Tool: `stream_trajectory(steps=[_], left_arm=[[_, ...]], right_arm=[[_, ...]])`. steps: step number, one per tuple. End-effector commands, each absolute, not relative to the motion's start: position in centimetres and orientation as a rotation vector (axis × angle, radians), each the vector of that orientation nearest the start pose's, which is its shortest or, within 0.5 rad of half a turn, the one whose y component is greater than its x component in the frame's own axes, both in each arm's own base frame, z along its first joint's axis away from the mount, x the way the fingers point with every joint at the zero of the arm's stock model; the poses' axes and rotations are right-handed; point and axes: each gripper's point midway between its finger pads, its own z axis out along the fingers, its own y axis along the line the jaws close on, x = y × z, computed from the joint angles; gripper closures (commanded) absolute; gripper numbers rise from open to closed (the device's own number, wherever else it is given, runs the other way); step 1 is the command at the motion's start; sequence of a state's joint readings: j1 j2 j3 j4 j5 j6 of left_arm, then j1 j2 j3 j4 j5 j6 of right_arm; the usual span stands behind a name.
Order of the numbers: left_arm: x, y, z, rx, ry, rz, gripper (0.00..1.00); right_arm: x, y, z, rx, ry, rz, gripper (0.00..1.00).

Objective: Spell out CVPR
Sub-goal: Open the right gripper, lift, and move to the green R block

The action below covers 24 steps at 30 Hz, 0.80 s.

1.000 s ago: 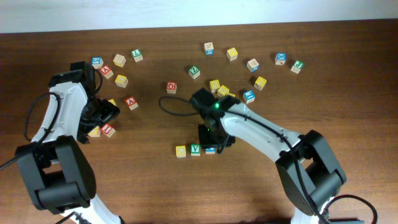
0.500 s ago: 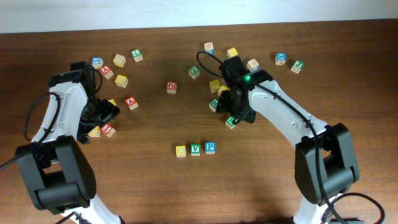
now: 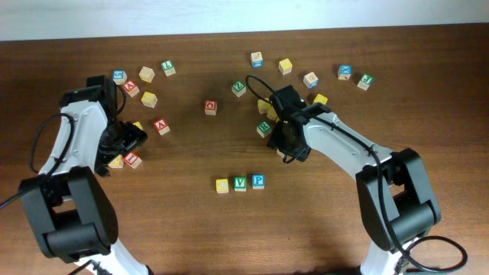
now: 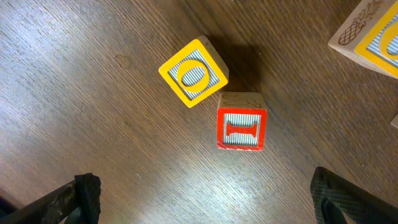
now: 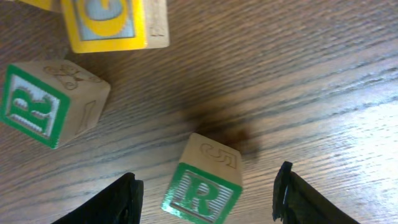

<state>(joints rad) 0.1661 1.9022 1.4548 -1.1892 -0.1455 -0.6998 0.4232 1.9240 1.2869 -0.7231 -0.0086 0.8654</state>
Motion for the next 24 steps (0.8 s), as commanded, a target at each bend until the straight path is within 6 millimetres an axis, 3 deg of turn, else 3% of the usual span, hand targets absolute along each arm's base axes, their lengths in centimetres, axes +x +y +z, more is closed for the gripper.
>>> stream_trajectory(steps=[1,15,20,24], left_arm=[[32.6,8.3,6.5,-1.334,2.871,0.260,0.01],[32.6,8.3,6.5,-1.334,2.871,0.260,0.01],[32.6,8.3,6.5,-1.333,2.870,0.260,0.01],[32.6,8.3,6.5,-1.333,2.870,0.260,0.01]], right_arm=[[35.7,17.1,2.0,0.627,2.899,0.188,0.40],[35.8,16.6,0.9,0.626,2.893,0.133,0.48],[35.9,16.3,0.9,0.626,2.882,0.110,0.58],[36.0,16.2,0.9,0.625,2.879,0.103,0.59]])
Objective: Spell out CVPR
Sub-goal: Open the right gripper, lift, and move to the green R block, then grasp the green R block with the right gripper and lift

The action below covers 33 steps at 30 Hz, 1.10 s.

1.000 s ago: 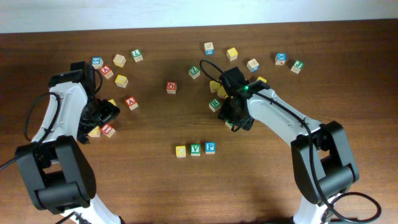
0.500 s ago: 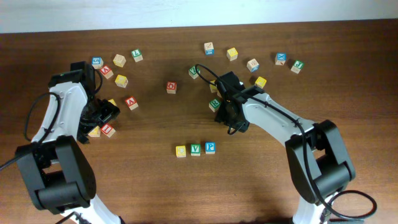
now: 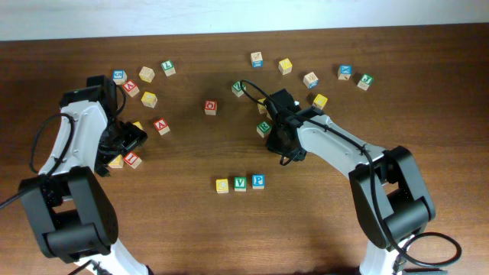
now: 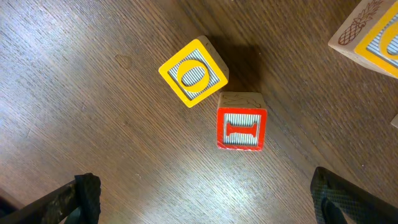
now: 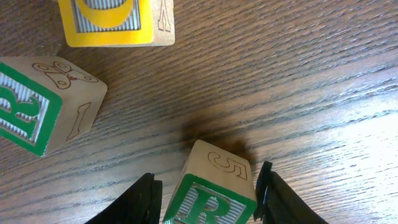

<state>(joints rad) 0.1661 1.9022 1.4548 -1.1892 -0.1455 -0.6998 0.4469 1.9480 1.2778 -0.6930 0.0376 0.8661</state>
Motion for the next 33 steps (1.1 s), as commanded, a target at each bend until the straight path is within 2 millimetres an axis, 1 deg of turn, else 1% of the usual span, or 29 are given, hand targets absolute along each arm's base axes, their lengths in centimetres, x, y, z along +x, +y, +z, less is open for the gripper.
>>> stream_trajectory(steps=[1,3,6,10,12,13,15,18,20,22,25,26,27,28,29,30,31,32,33], left_arm=[[32.6,8.3,6.5,-1.333,2.871,0.260,0.01],[32.6,8.3,6.5,-1.333,2.871,0.260,0.01],[32.6,8.3,6.5,-1.334,2.871,0.260,0.01],[32.6,8.3,6.5,-1.334,2.871,0.260,0.01],[32.6,8.3,6.5,-1.334,2.871,0.260,0.01],[32.6,8.3,6.5,-1.334,2.871,0.260,0.01],[32.6,8.3,6.5,-1.334,2.871,0.260,0.01],[32.6,8.3,6.5,-1.334,2.871,0.260,0.01],[32.6,8.3,6.5,-1.333,2.870,0.260,0.01],[32.6,8.3,6.5,-1.334,2.871,0.260,0.01],[32.6,8.3,6.5,-1.334,2.871,0.260,0.01],[32.6,8.3,6.5,-1.334,2.871,0.260,0.01],[32.6,8.3,6.5,-1.333,2.870,0.261,0.01],[32.6,8.3,6.5,-1.333,2.871,0.260,0.01],[32.6,8.3,6.5,-1.334,2.871,0.260,0.01],[32.6,8.3,6.5,-1.334,2.871,0.260,0.01],[32.6,8.3,6.5,-1.334,2.871,0.260,0.01],[32.6,8.3,6.5,-1.333,2.870,0.261,0.01],[32.6,8.3,6.5,-1.333,2.871,0.260,0.01]], right_arm=[[36.0,16.2,0.9,0.625,2.880,0.102,0.60],[35.9,16.2,0.9,0.625,2.883,0.099,0.60],[35.8,16.1,0.9,0.626,2.887,0.095,0.68],[35.7,16.1,0.9,0.625,2.888,0.094,0.69],[35.7,16.3,0.9,0.596,2.899,0.104,0.69],[35.6,16.7,1.1,0.556,2.914,0.137,0.69],[35.4,17.3,1.9,0.513,2.926,0.187,0.69],[34.8,17.3,4.1,0.400,2.942,0.204,0.68],[33.9,16.9,5.8,0.315,2.960,0.189,0.68],[32.7,16.9,7.2,0.224,2.982,0.217,0.69],[31.5,16.6,7.8,0.184,3.016,0.215,0.69],[31.3,16.4,7.7,0.185,3.027,0.204,0.68],[31.3,16.3,7.6,0.185,3.026,0.190,0.62],[31.5,15.9,7.5,0.180,3.017,0.153,0.60],[31.7,15.7,7.5,0.140,3.008,0.137,0.57],[31.9,15.8,7.5,0.066,2.998,0.138,0.52],[32.2,15.9,7.5,-0.005,2.986,0.138,0.44],[32.4,16.0,7.3,-0.035,2.975,0.135,0.39],[32.5,16.0,7.0,-0.056,2.969,0.133,0.37]])
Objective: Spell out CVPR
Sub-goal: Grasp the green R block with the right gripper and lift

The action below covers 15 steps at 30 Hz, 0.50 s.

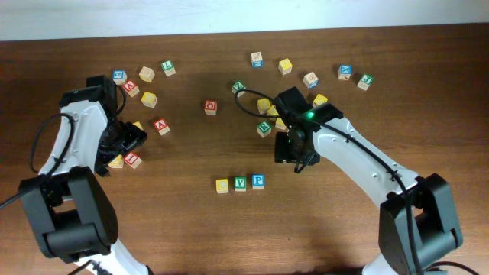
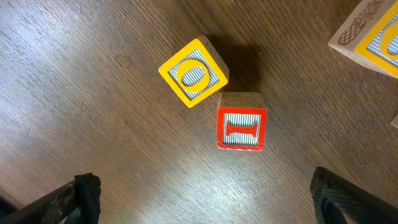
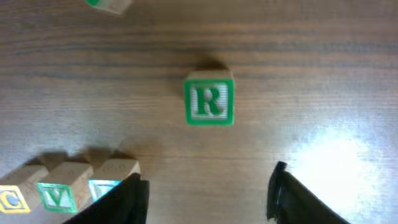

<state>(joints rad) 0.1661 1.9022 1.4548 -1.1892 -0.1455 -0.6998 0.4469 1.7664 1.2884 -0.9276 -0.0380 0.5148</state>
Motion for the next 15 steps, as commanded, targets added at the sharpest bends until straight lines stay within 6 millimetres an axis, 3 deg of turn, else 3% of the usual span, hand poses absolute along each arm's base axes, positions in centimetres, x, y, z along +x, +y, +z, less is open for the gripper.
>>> stream_trajectory(steps=[1,11,13,14,15], left_arm=[[32.6,8.3,6.5,-1.333,2.870,0.261,0.01],[32.6,8.3,6.5,-1.334,2.871,0.260,0.01],[32.6,8.3,6.5,-1.333,2.870,0.260,0.01],[32.6,8.3,6.5,-1.334,2.871,0.260,0.01],[32.6,8.3,6.5,-1.333,2.870,0.261,0.01]], right_arm=[[32.6,15.7,6.6,-0.054,2.965,0.112,0.34],[34.5,16.0,1.0,-0.075,2.938,0.072,0.36],[34.5,16.0,0.3,-0.076,2.950,0.064,0.40],[34.5,16.0,0.3,-0.076,2.951,0.064,0.50],[34.5,16.0,0.3,-0.076,2.948,0.065,0.53]])
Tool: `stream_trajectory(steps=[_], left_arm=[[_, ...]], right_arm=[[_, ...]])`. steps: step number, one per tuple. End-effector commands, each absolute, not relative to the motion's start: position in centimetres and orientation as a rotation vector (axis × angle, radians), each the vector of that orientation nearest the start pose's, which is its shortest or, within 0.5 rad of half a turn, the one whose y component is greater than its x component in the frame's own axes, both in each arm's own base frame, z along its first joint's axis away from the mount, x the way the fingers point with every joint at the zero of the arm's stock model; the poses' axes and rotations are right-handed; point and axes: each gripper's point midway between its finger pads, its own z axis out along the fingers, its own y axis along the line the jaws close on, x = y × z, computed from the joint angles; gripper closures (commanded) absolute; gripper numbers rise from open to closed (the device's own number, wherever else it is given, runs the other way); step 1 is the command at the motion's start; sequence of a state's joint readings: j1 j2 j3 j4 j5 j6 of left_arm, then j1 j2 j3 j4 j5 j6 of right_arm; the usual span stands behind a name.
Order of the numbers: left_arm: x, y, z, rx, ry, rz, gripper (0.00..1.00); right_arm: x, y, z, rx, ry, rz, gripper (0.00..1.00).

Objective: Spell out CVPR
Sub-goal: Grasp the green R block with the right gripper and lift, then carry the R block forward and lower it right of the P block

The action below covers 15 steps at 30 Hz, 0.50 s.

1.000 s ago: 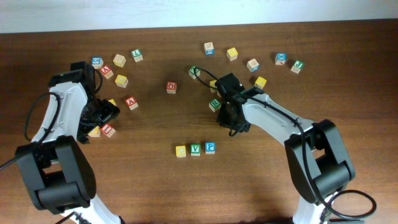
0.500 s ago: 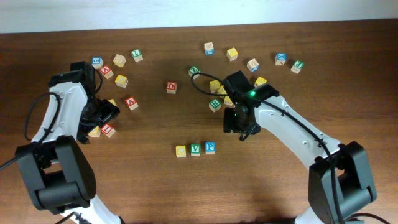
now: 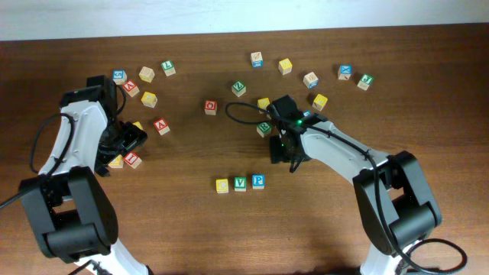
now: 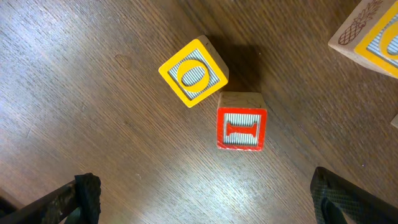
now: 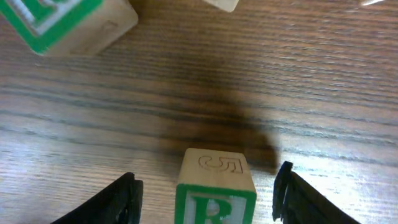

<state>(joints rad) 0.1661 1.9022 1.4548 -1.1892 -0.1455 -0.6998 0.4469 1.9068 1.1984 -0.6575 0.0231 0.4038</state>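
Observation:
A green R block (image 5: 214,186) lies on the table between the fingers of my right gripper (image 5: 208,202). The gripper is open, with a gap on each side of the block. In the overhead view my right gripper (image 3: 281,149) hides this block. It is up and to the right of the row made of a yellow C (image 3: 222,186), a green V (image 3: 240,183) and a blue P (image 3: 258,181). My left gripper (image 4: 205,205) is open and empty over the left side of the table, below a yellow O block (image 4: 193,73) and a red I block (image 4: 242,121).
A second green R block (image 5: 56,22) lies just beyond my right gripper, also seen from overhead as the green block (image 3: 264,128). Loose letter blocks are scattered along the far side, among them a red A (image 3: 161,126) and a red block (image 3: 211,108).
My right gripper was high above the R block, with the C V P row in its view. Now it is low, its open fingers on either side of the block. The left arm is unchanged.
My right gripper stood low and open over the R block, which lay skewed. Then its fingers were closer around the block. Then it was raised, and the block lay square on the table. Now it is low around the block again. The left arm stayed still.

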Motion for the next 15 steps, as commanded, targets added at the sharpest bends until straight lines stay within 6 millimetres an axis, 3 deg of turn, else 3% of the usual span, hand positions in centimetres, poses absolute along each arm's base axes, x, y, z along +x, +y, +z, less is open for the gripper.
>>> stream_trajectory(steps=[1,4,10,15], left_arm=[[32.61,8.29,6.50,-1.334,2.871,0.260,0.01],[32.61,8.29,6.50,-1.334,2.871,0.260,0.01],[32.61,8.29,6.50,-1.334,2.871,0.260,0.01],[32.60,8.30,6.50,-1.333,2.870,0.261,0.01]], right_arm=[[34.59,16.03,0.30,-0.075,2.945,0.067,0.54],[34.67,16.07,0.32,-0.075,2.942,0.069,0.60],[34.55,16.02,0.31,-0.075,2.948,0.066,0.61],[34.68,16.09,0.62,-0.074,2.948,0.067,0.71]])
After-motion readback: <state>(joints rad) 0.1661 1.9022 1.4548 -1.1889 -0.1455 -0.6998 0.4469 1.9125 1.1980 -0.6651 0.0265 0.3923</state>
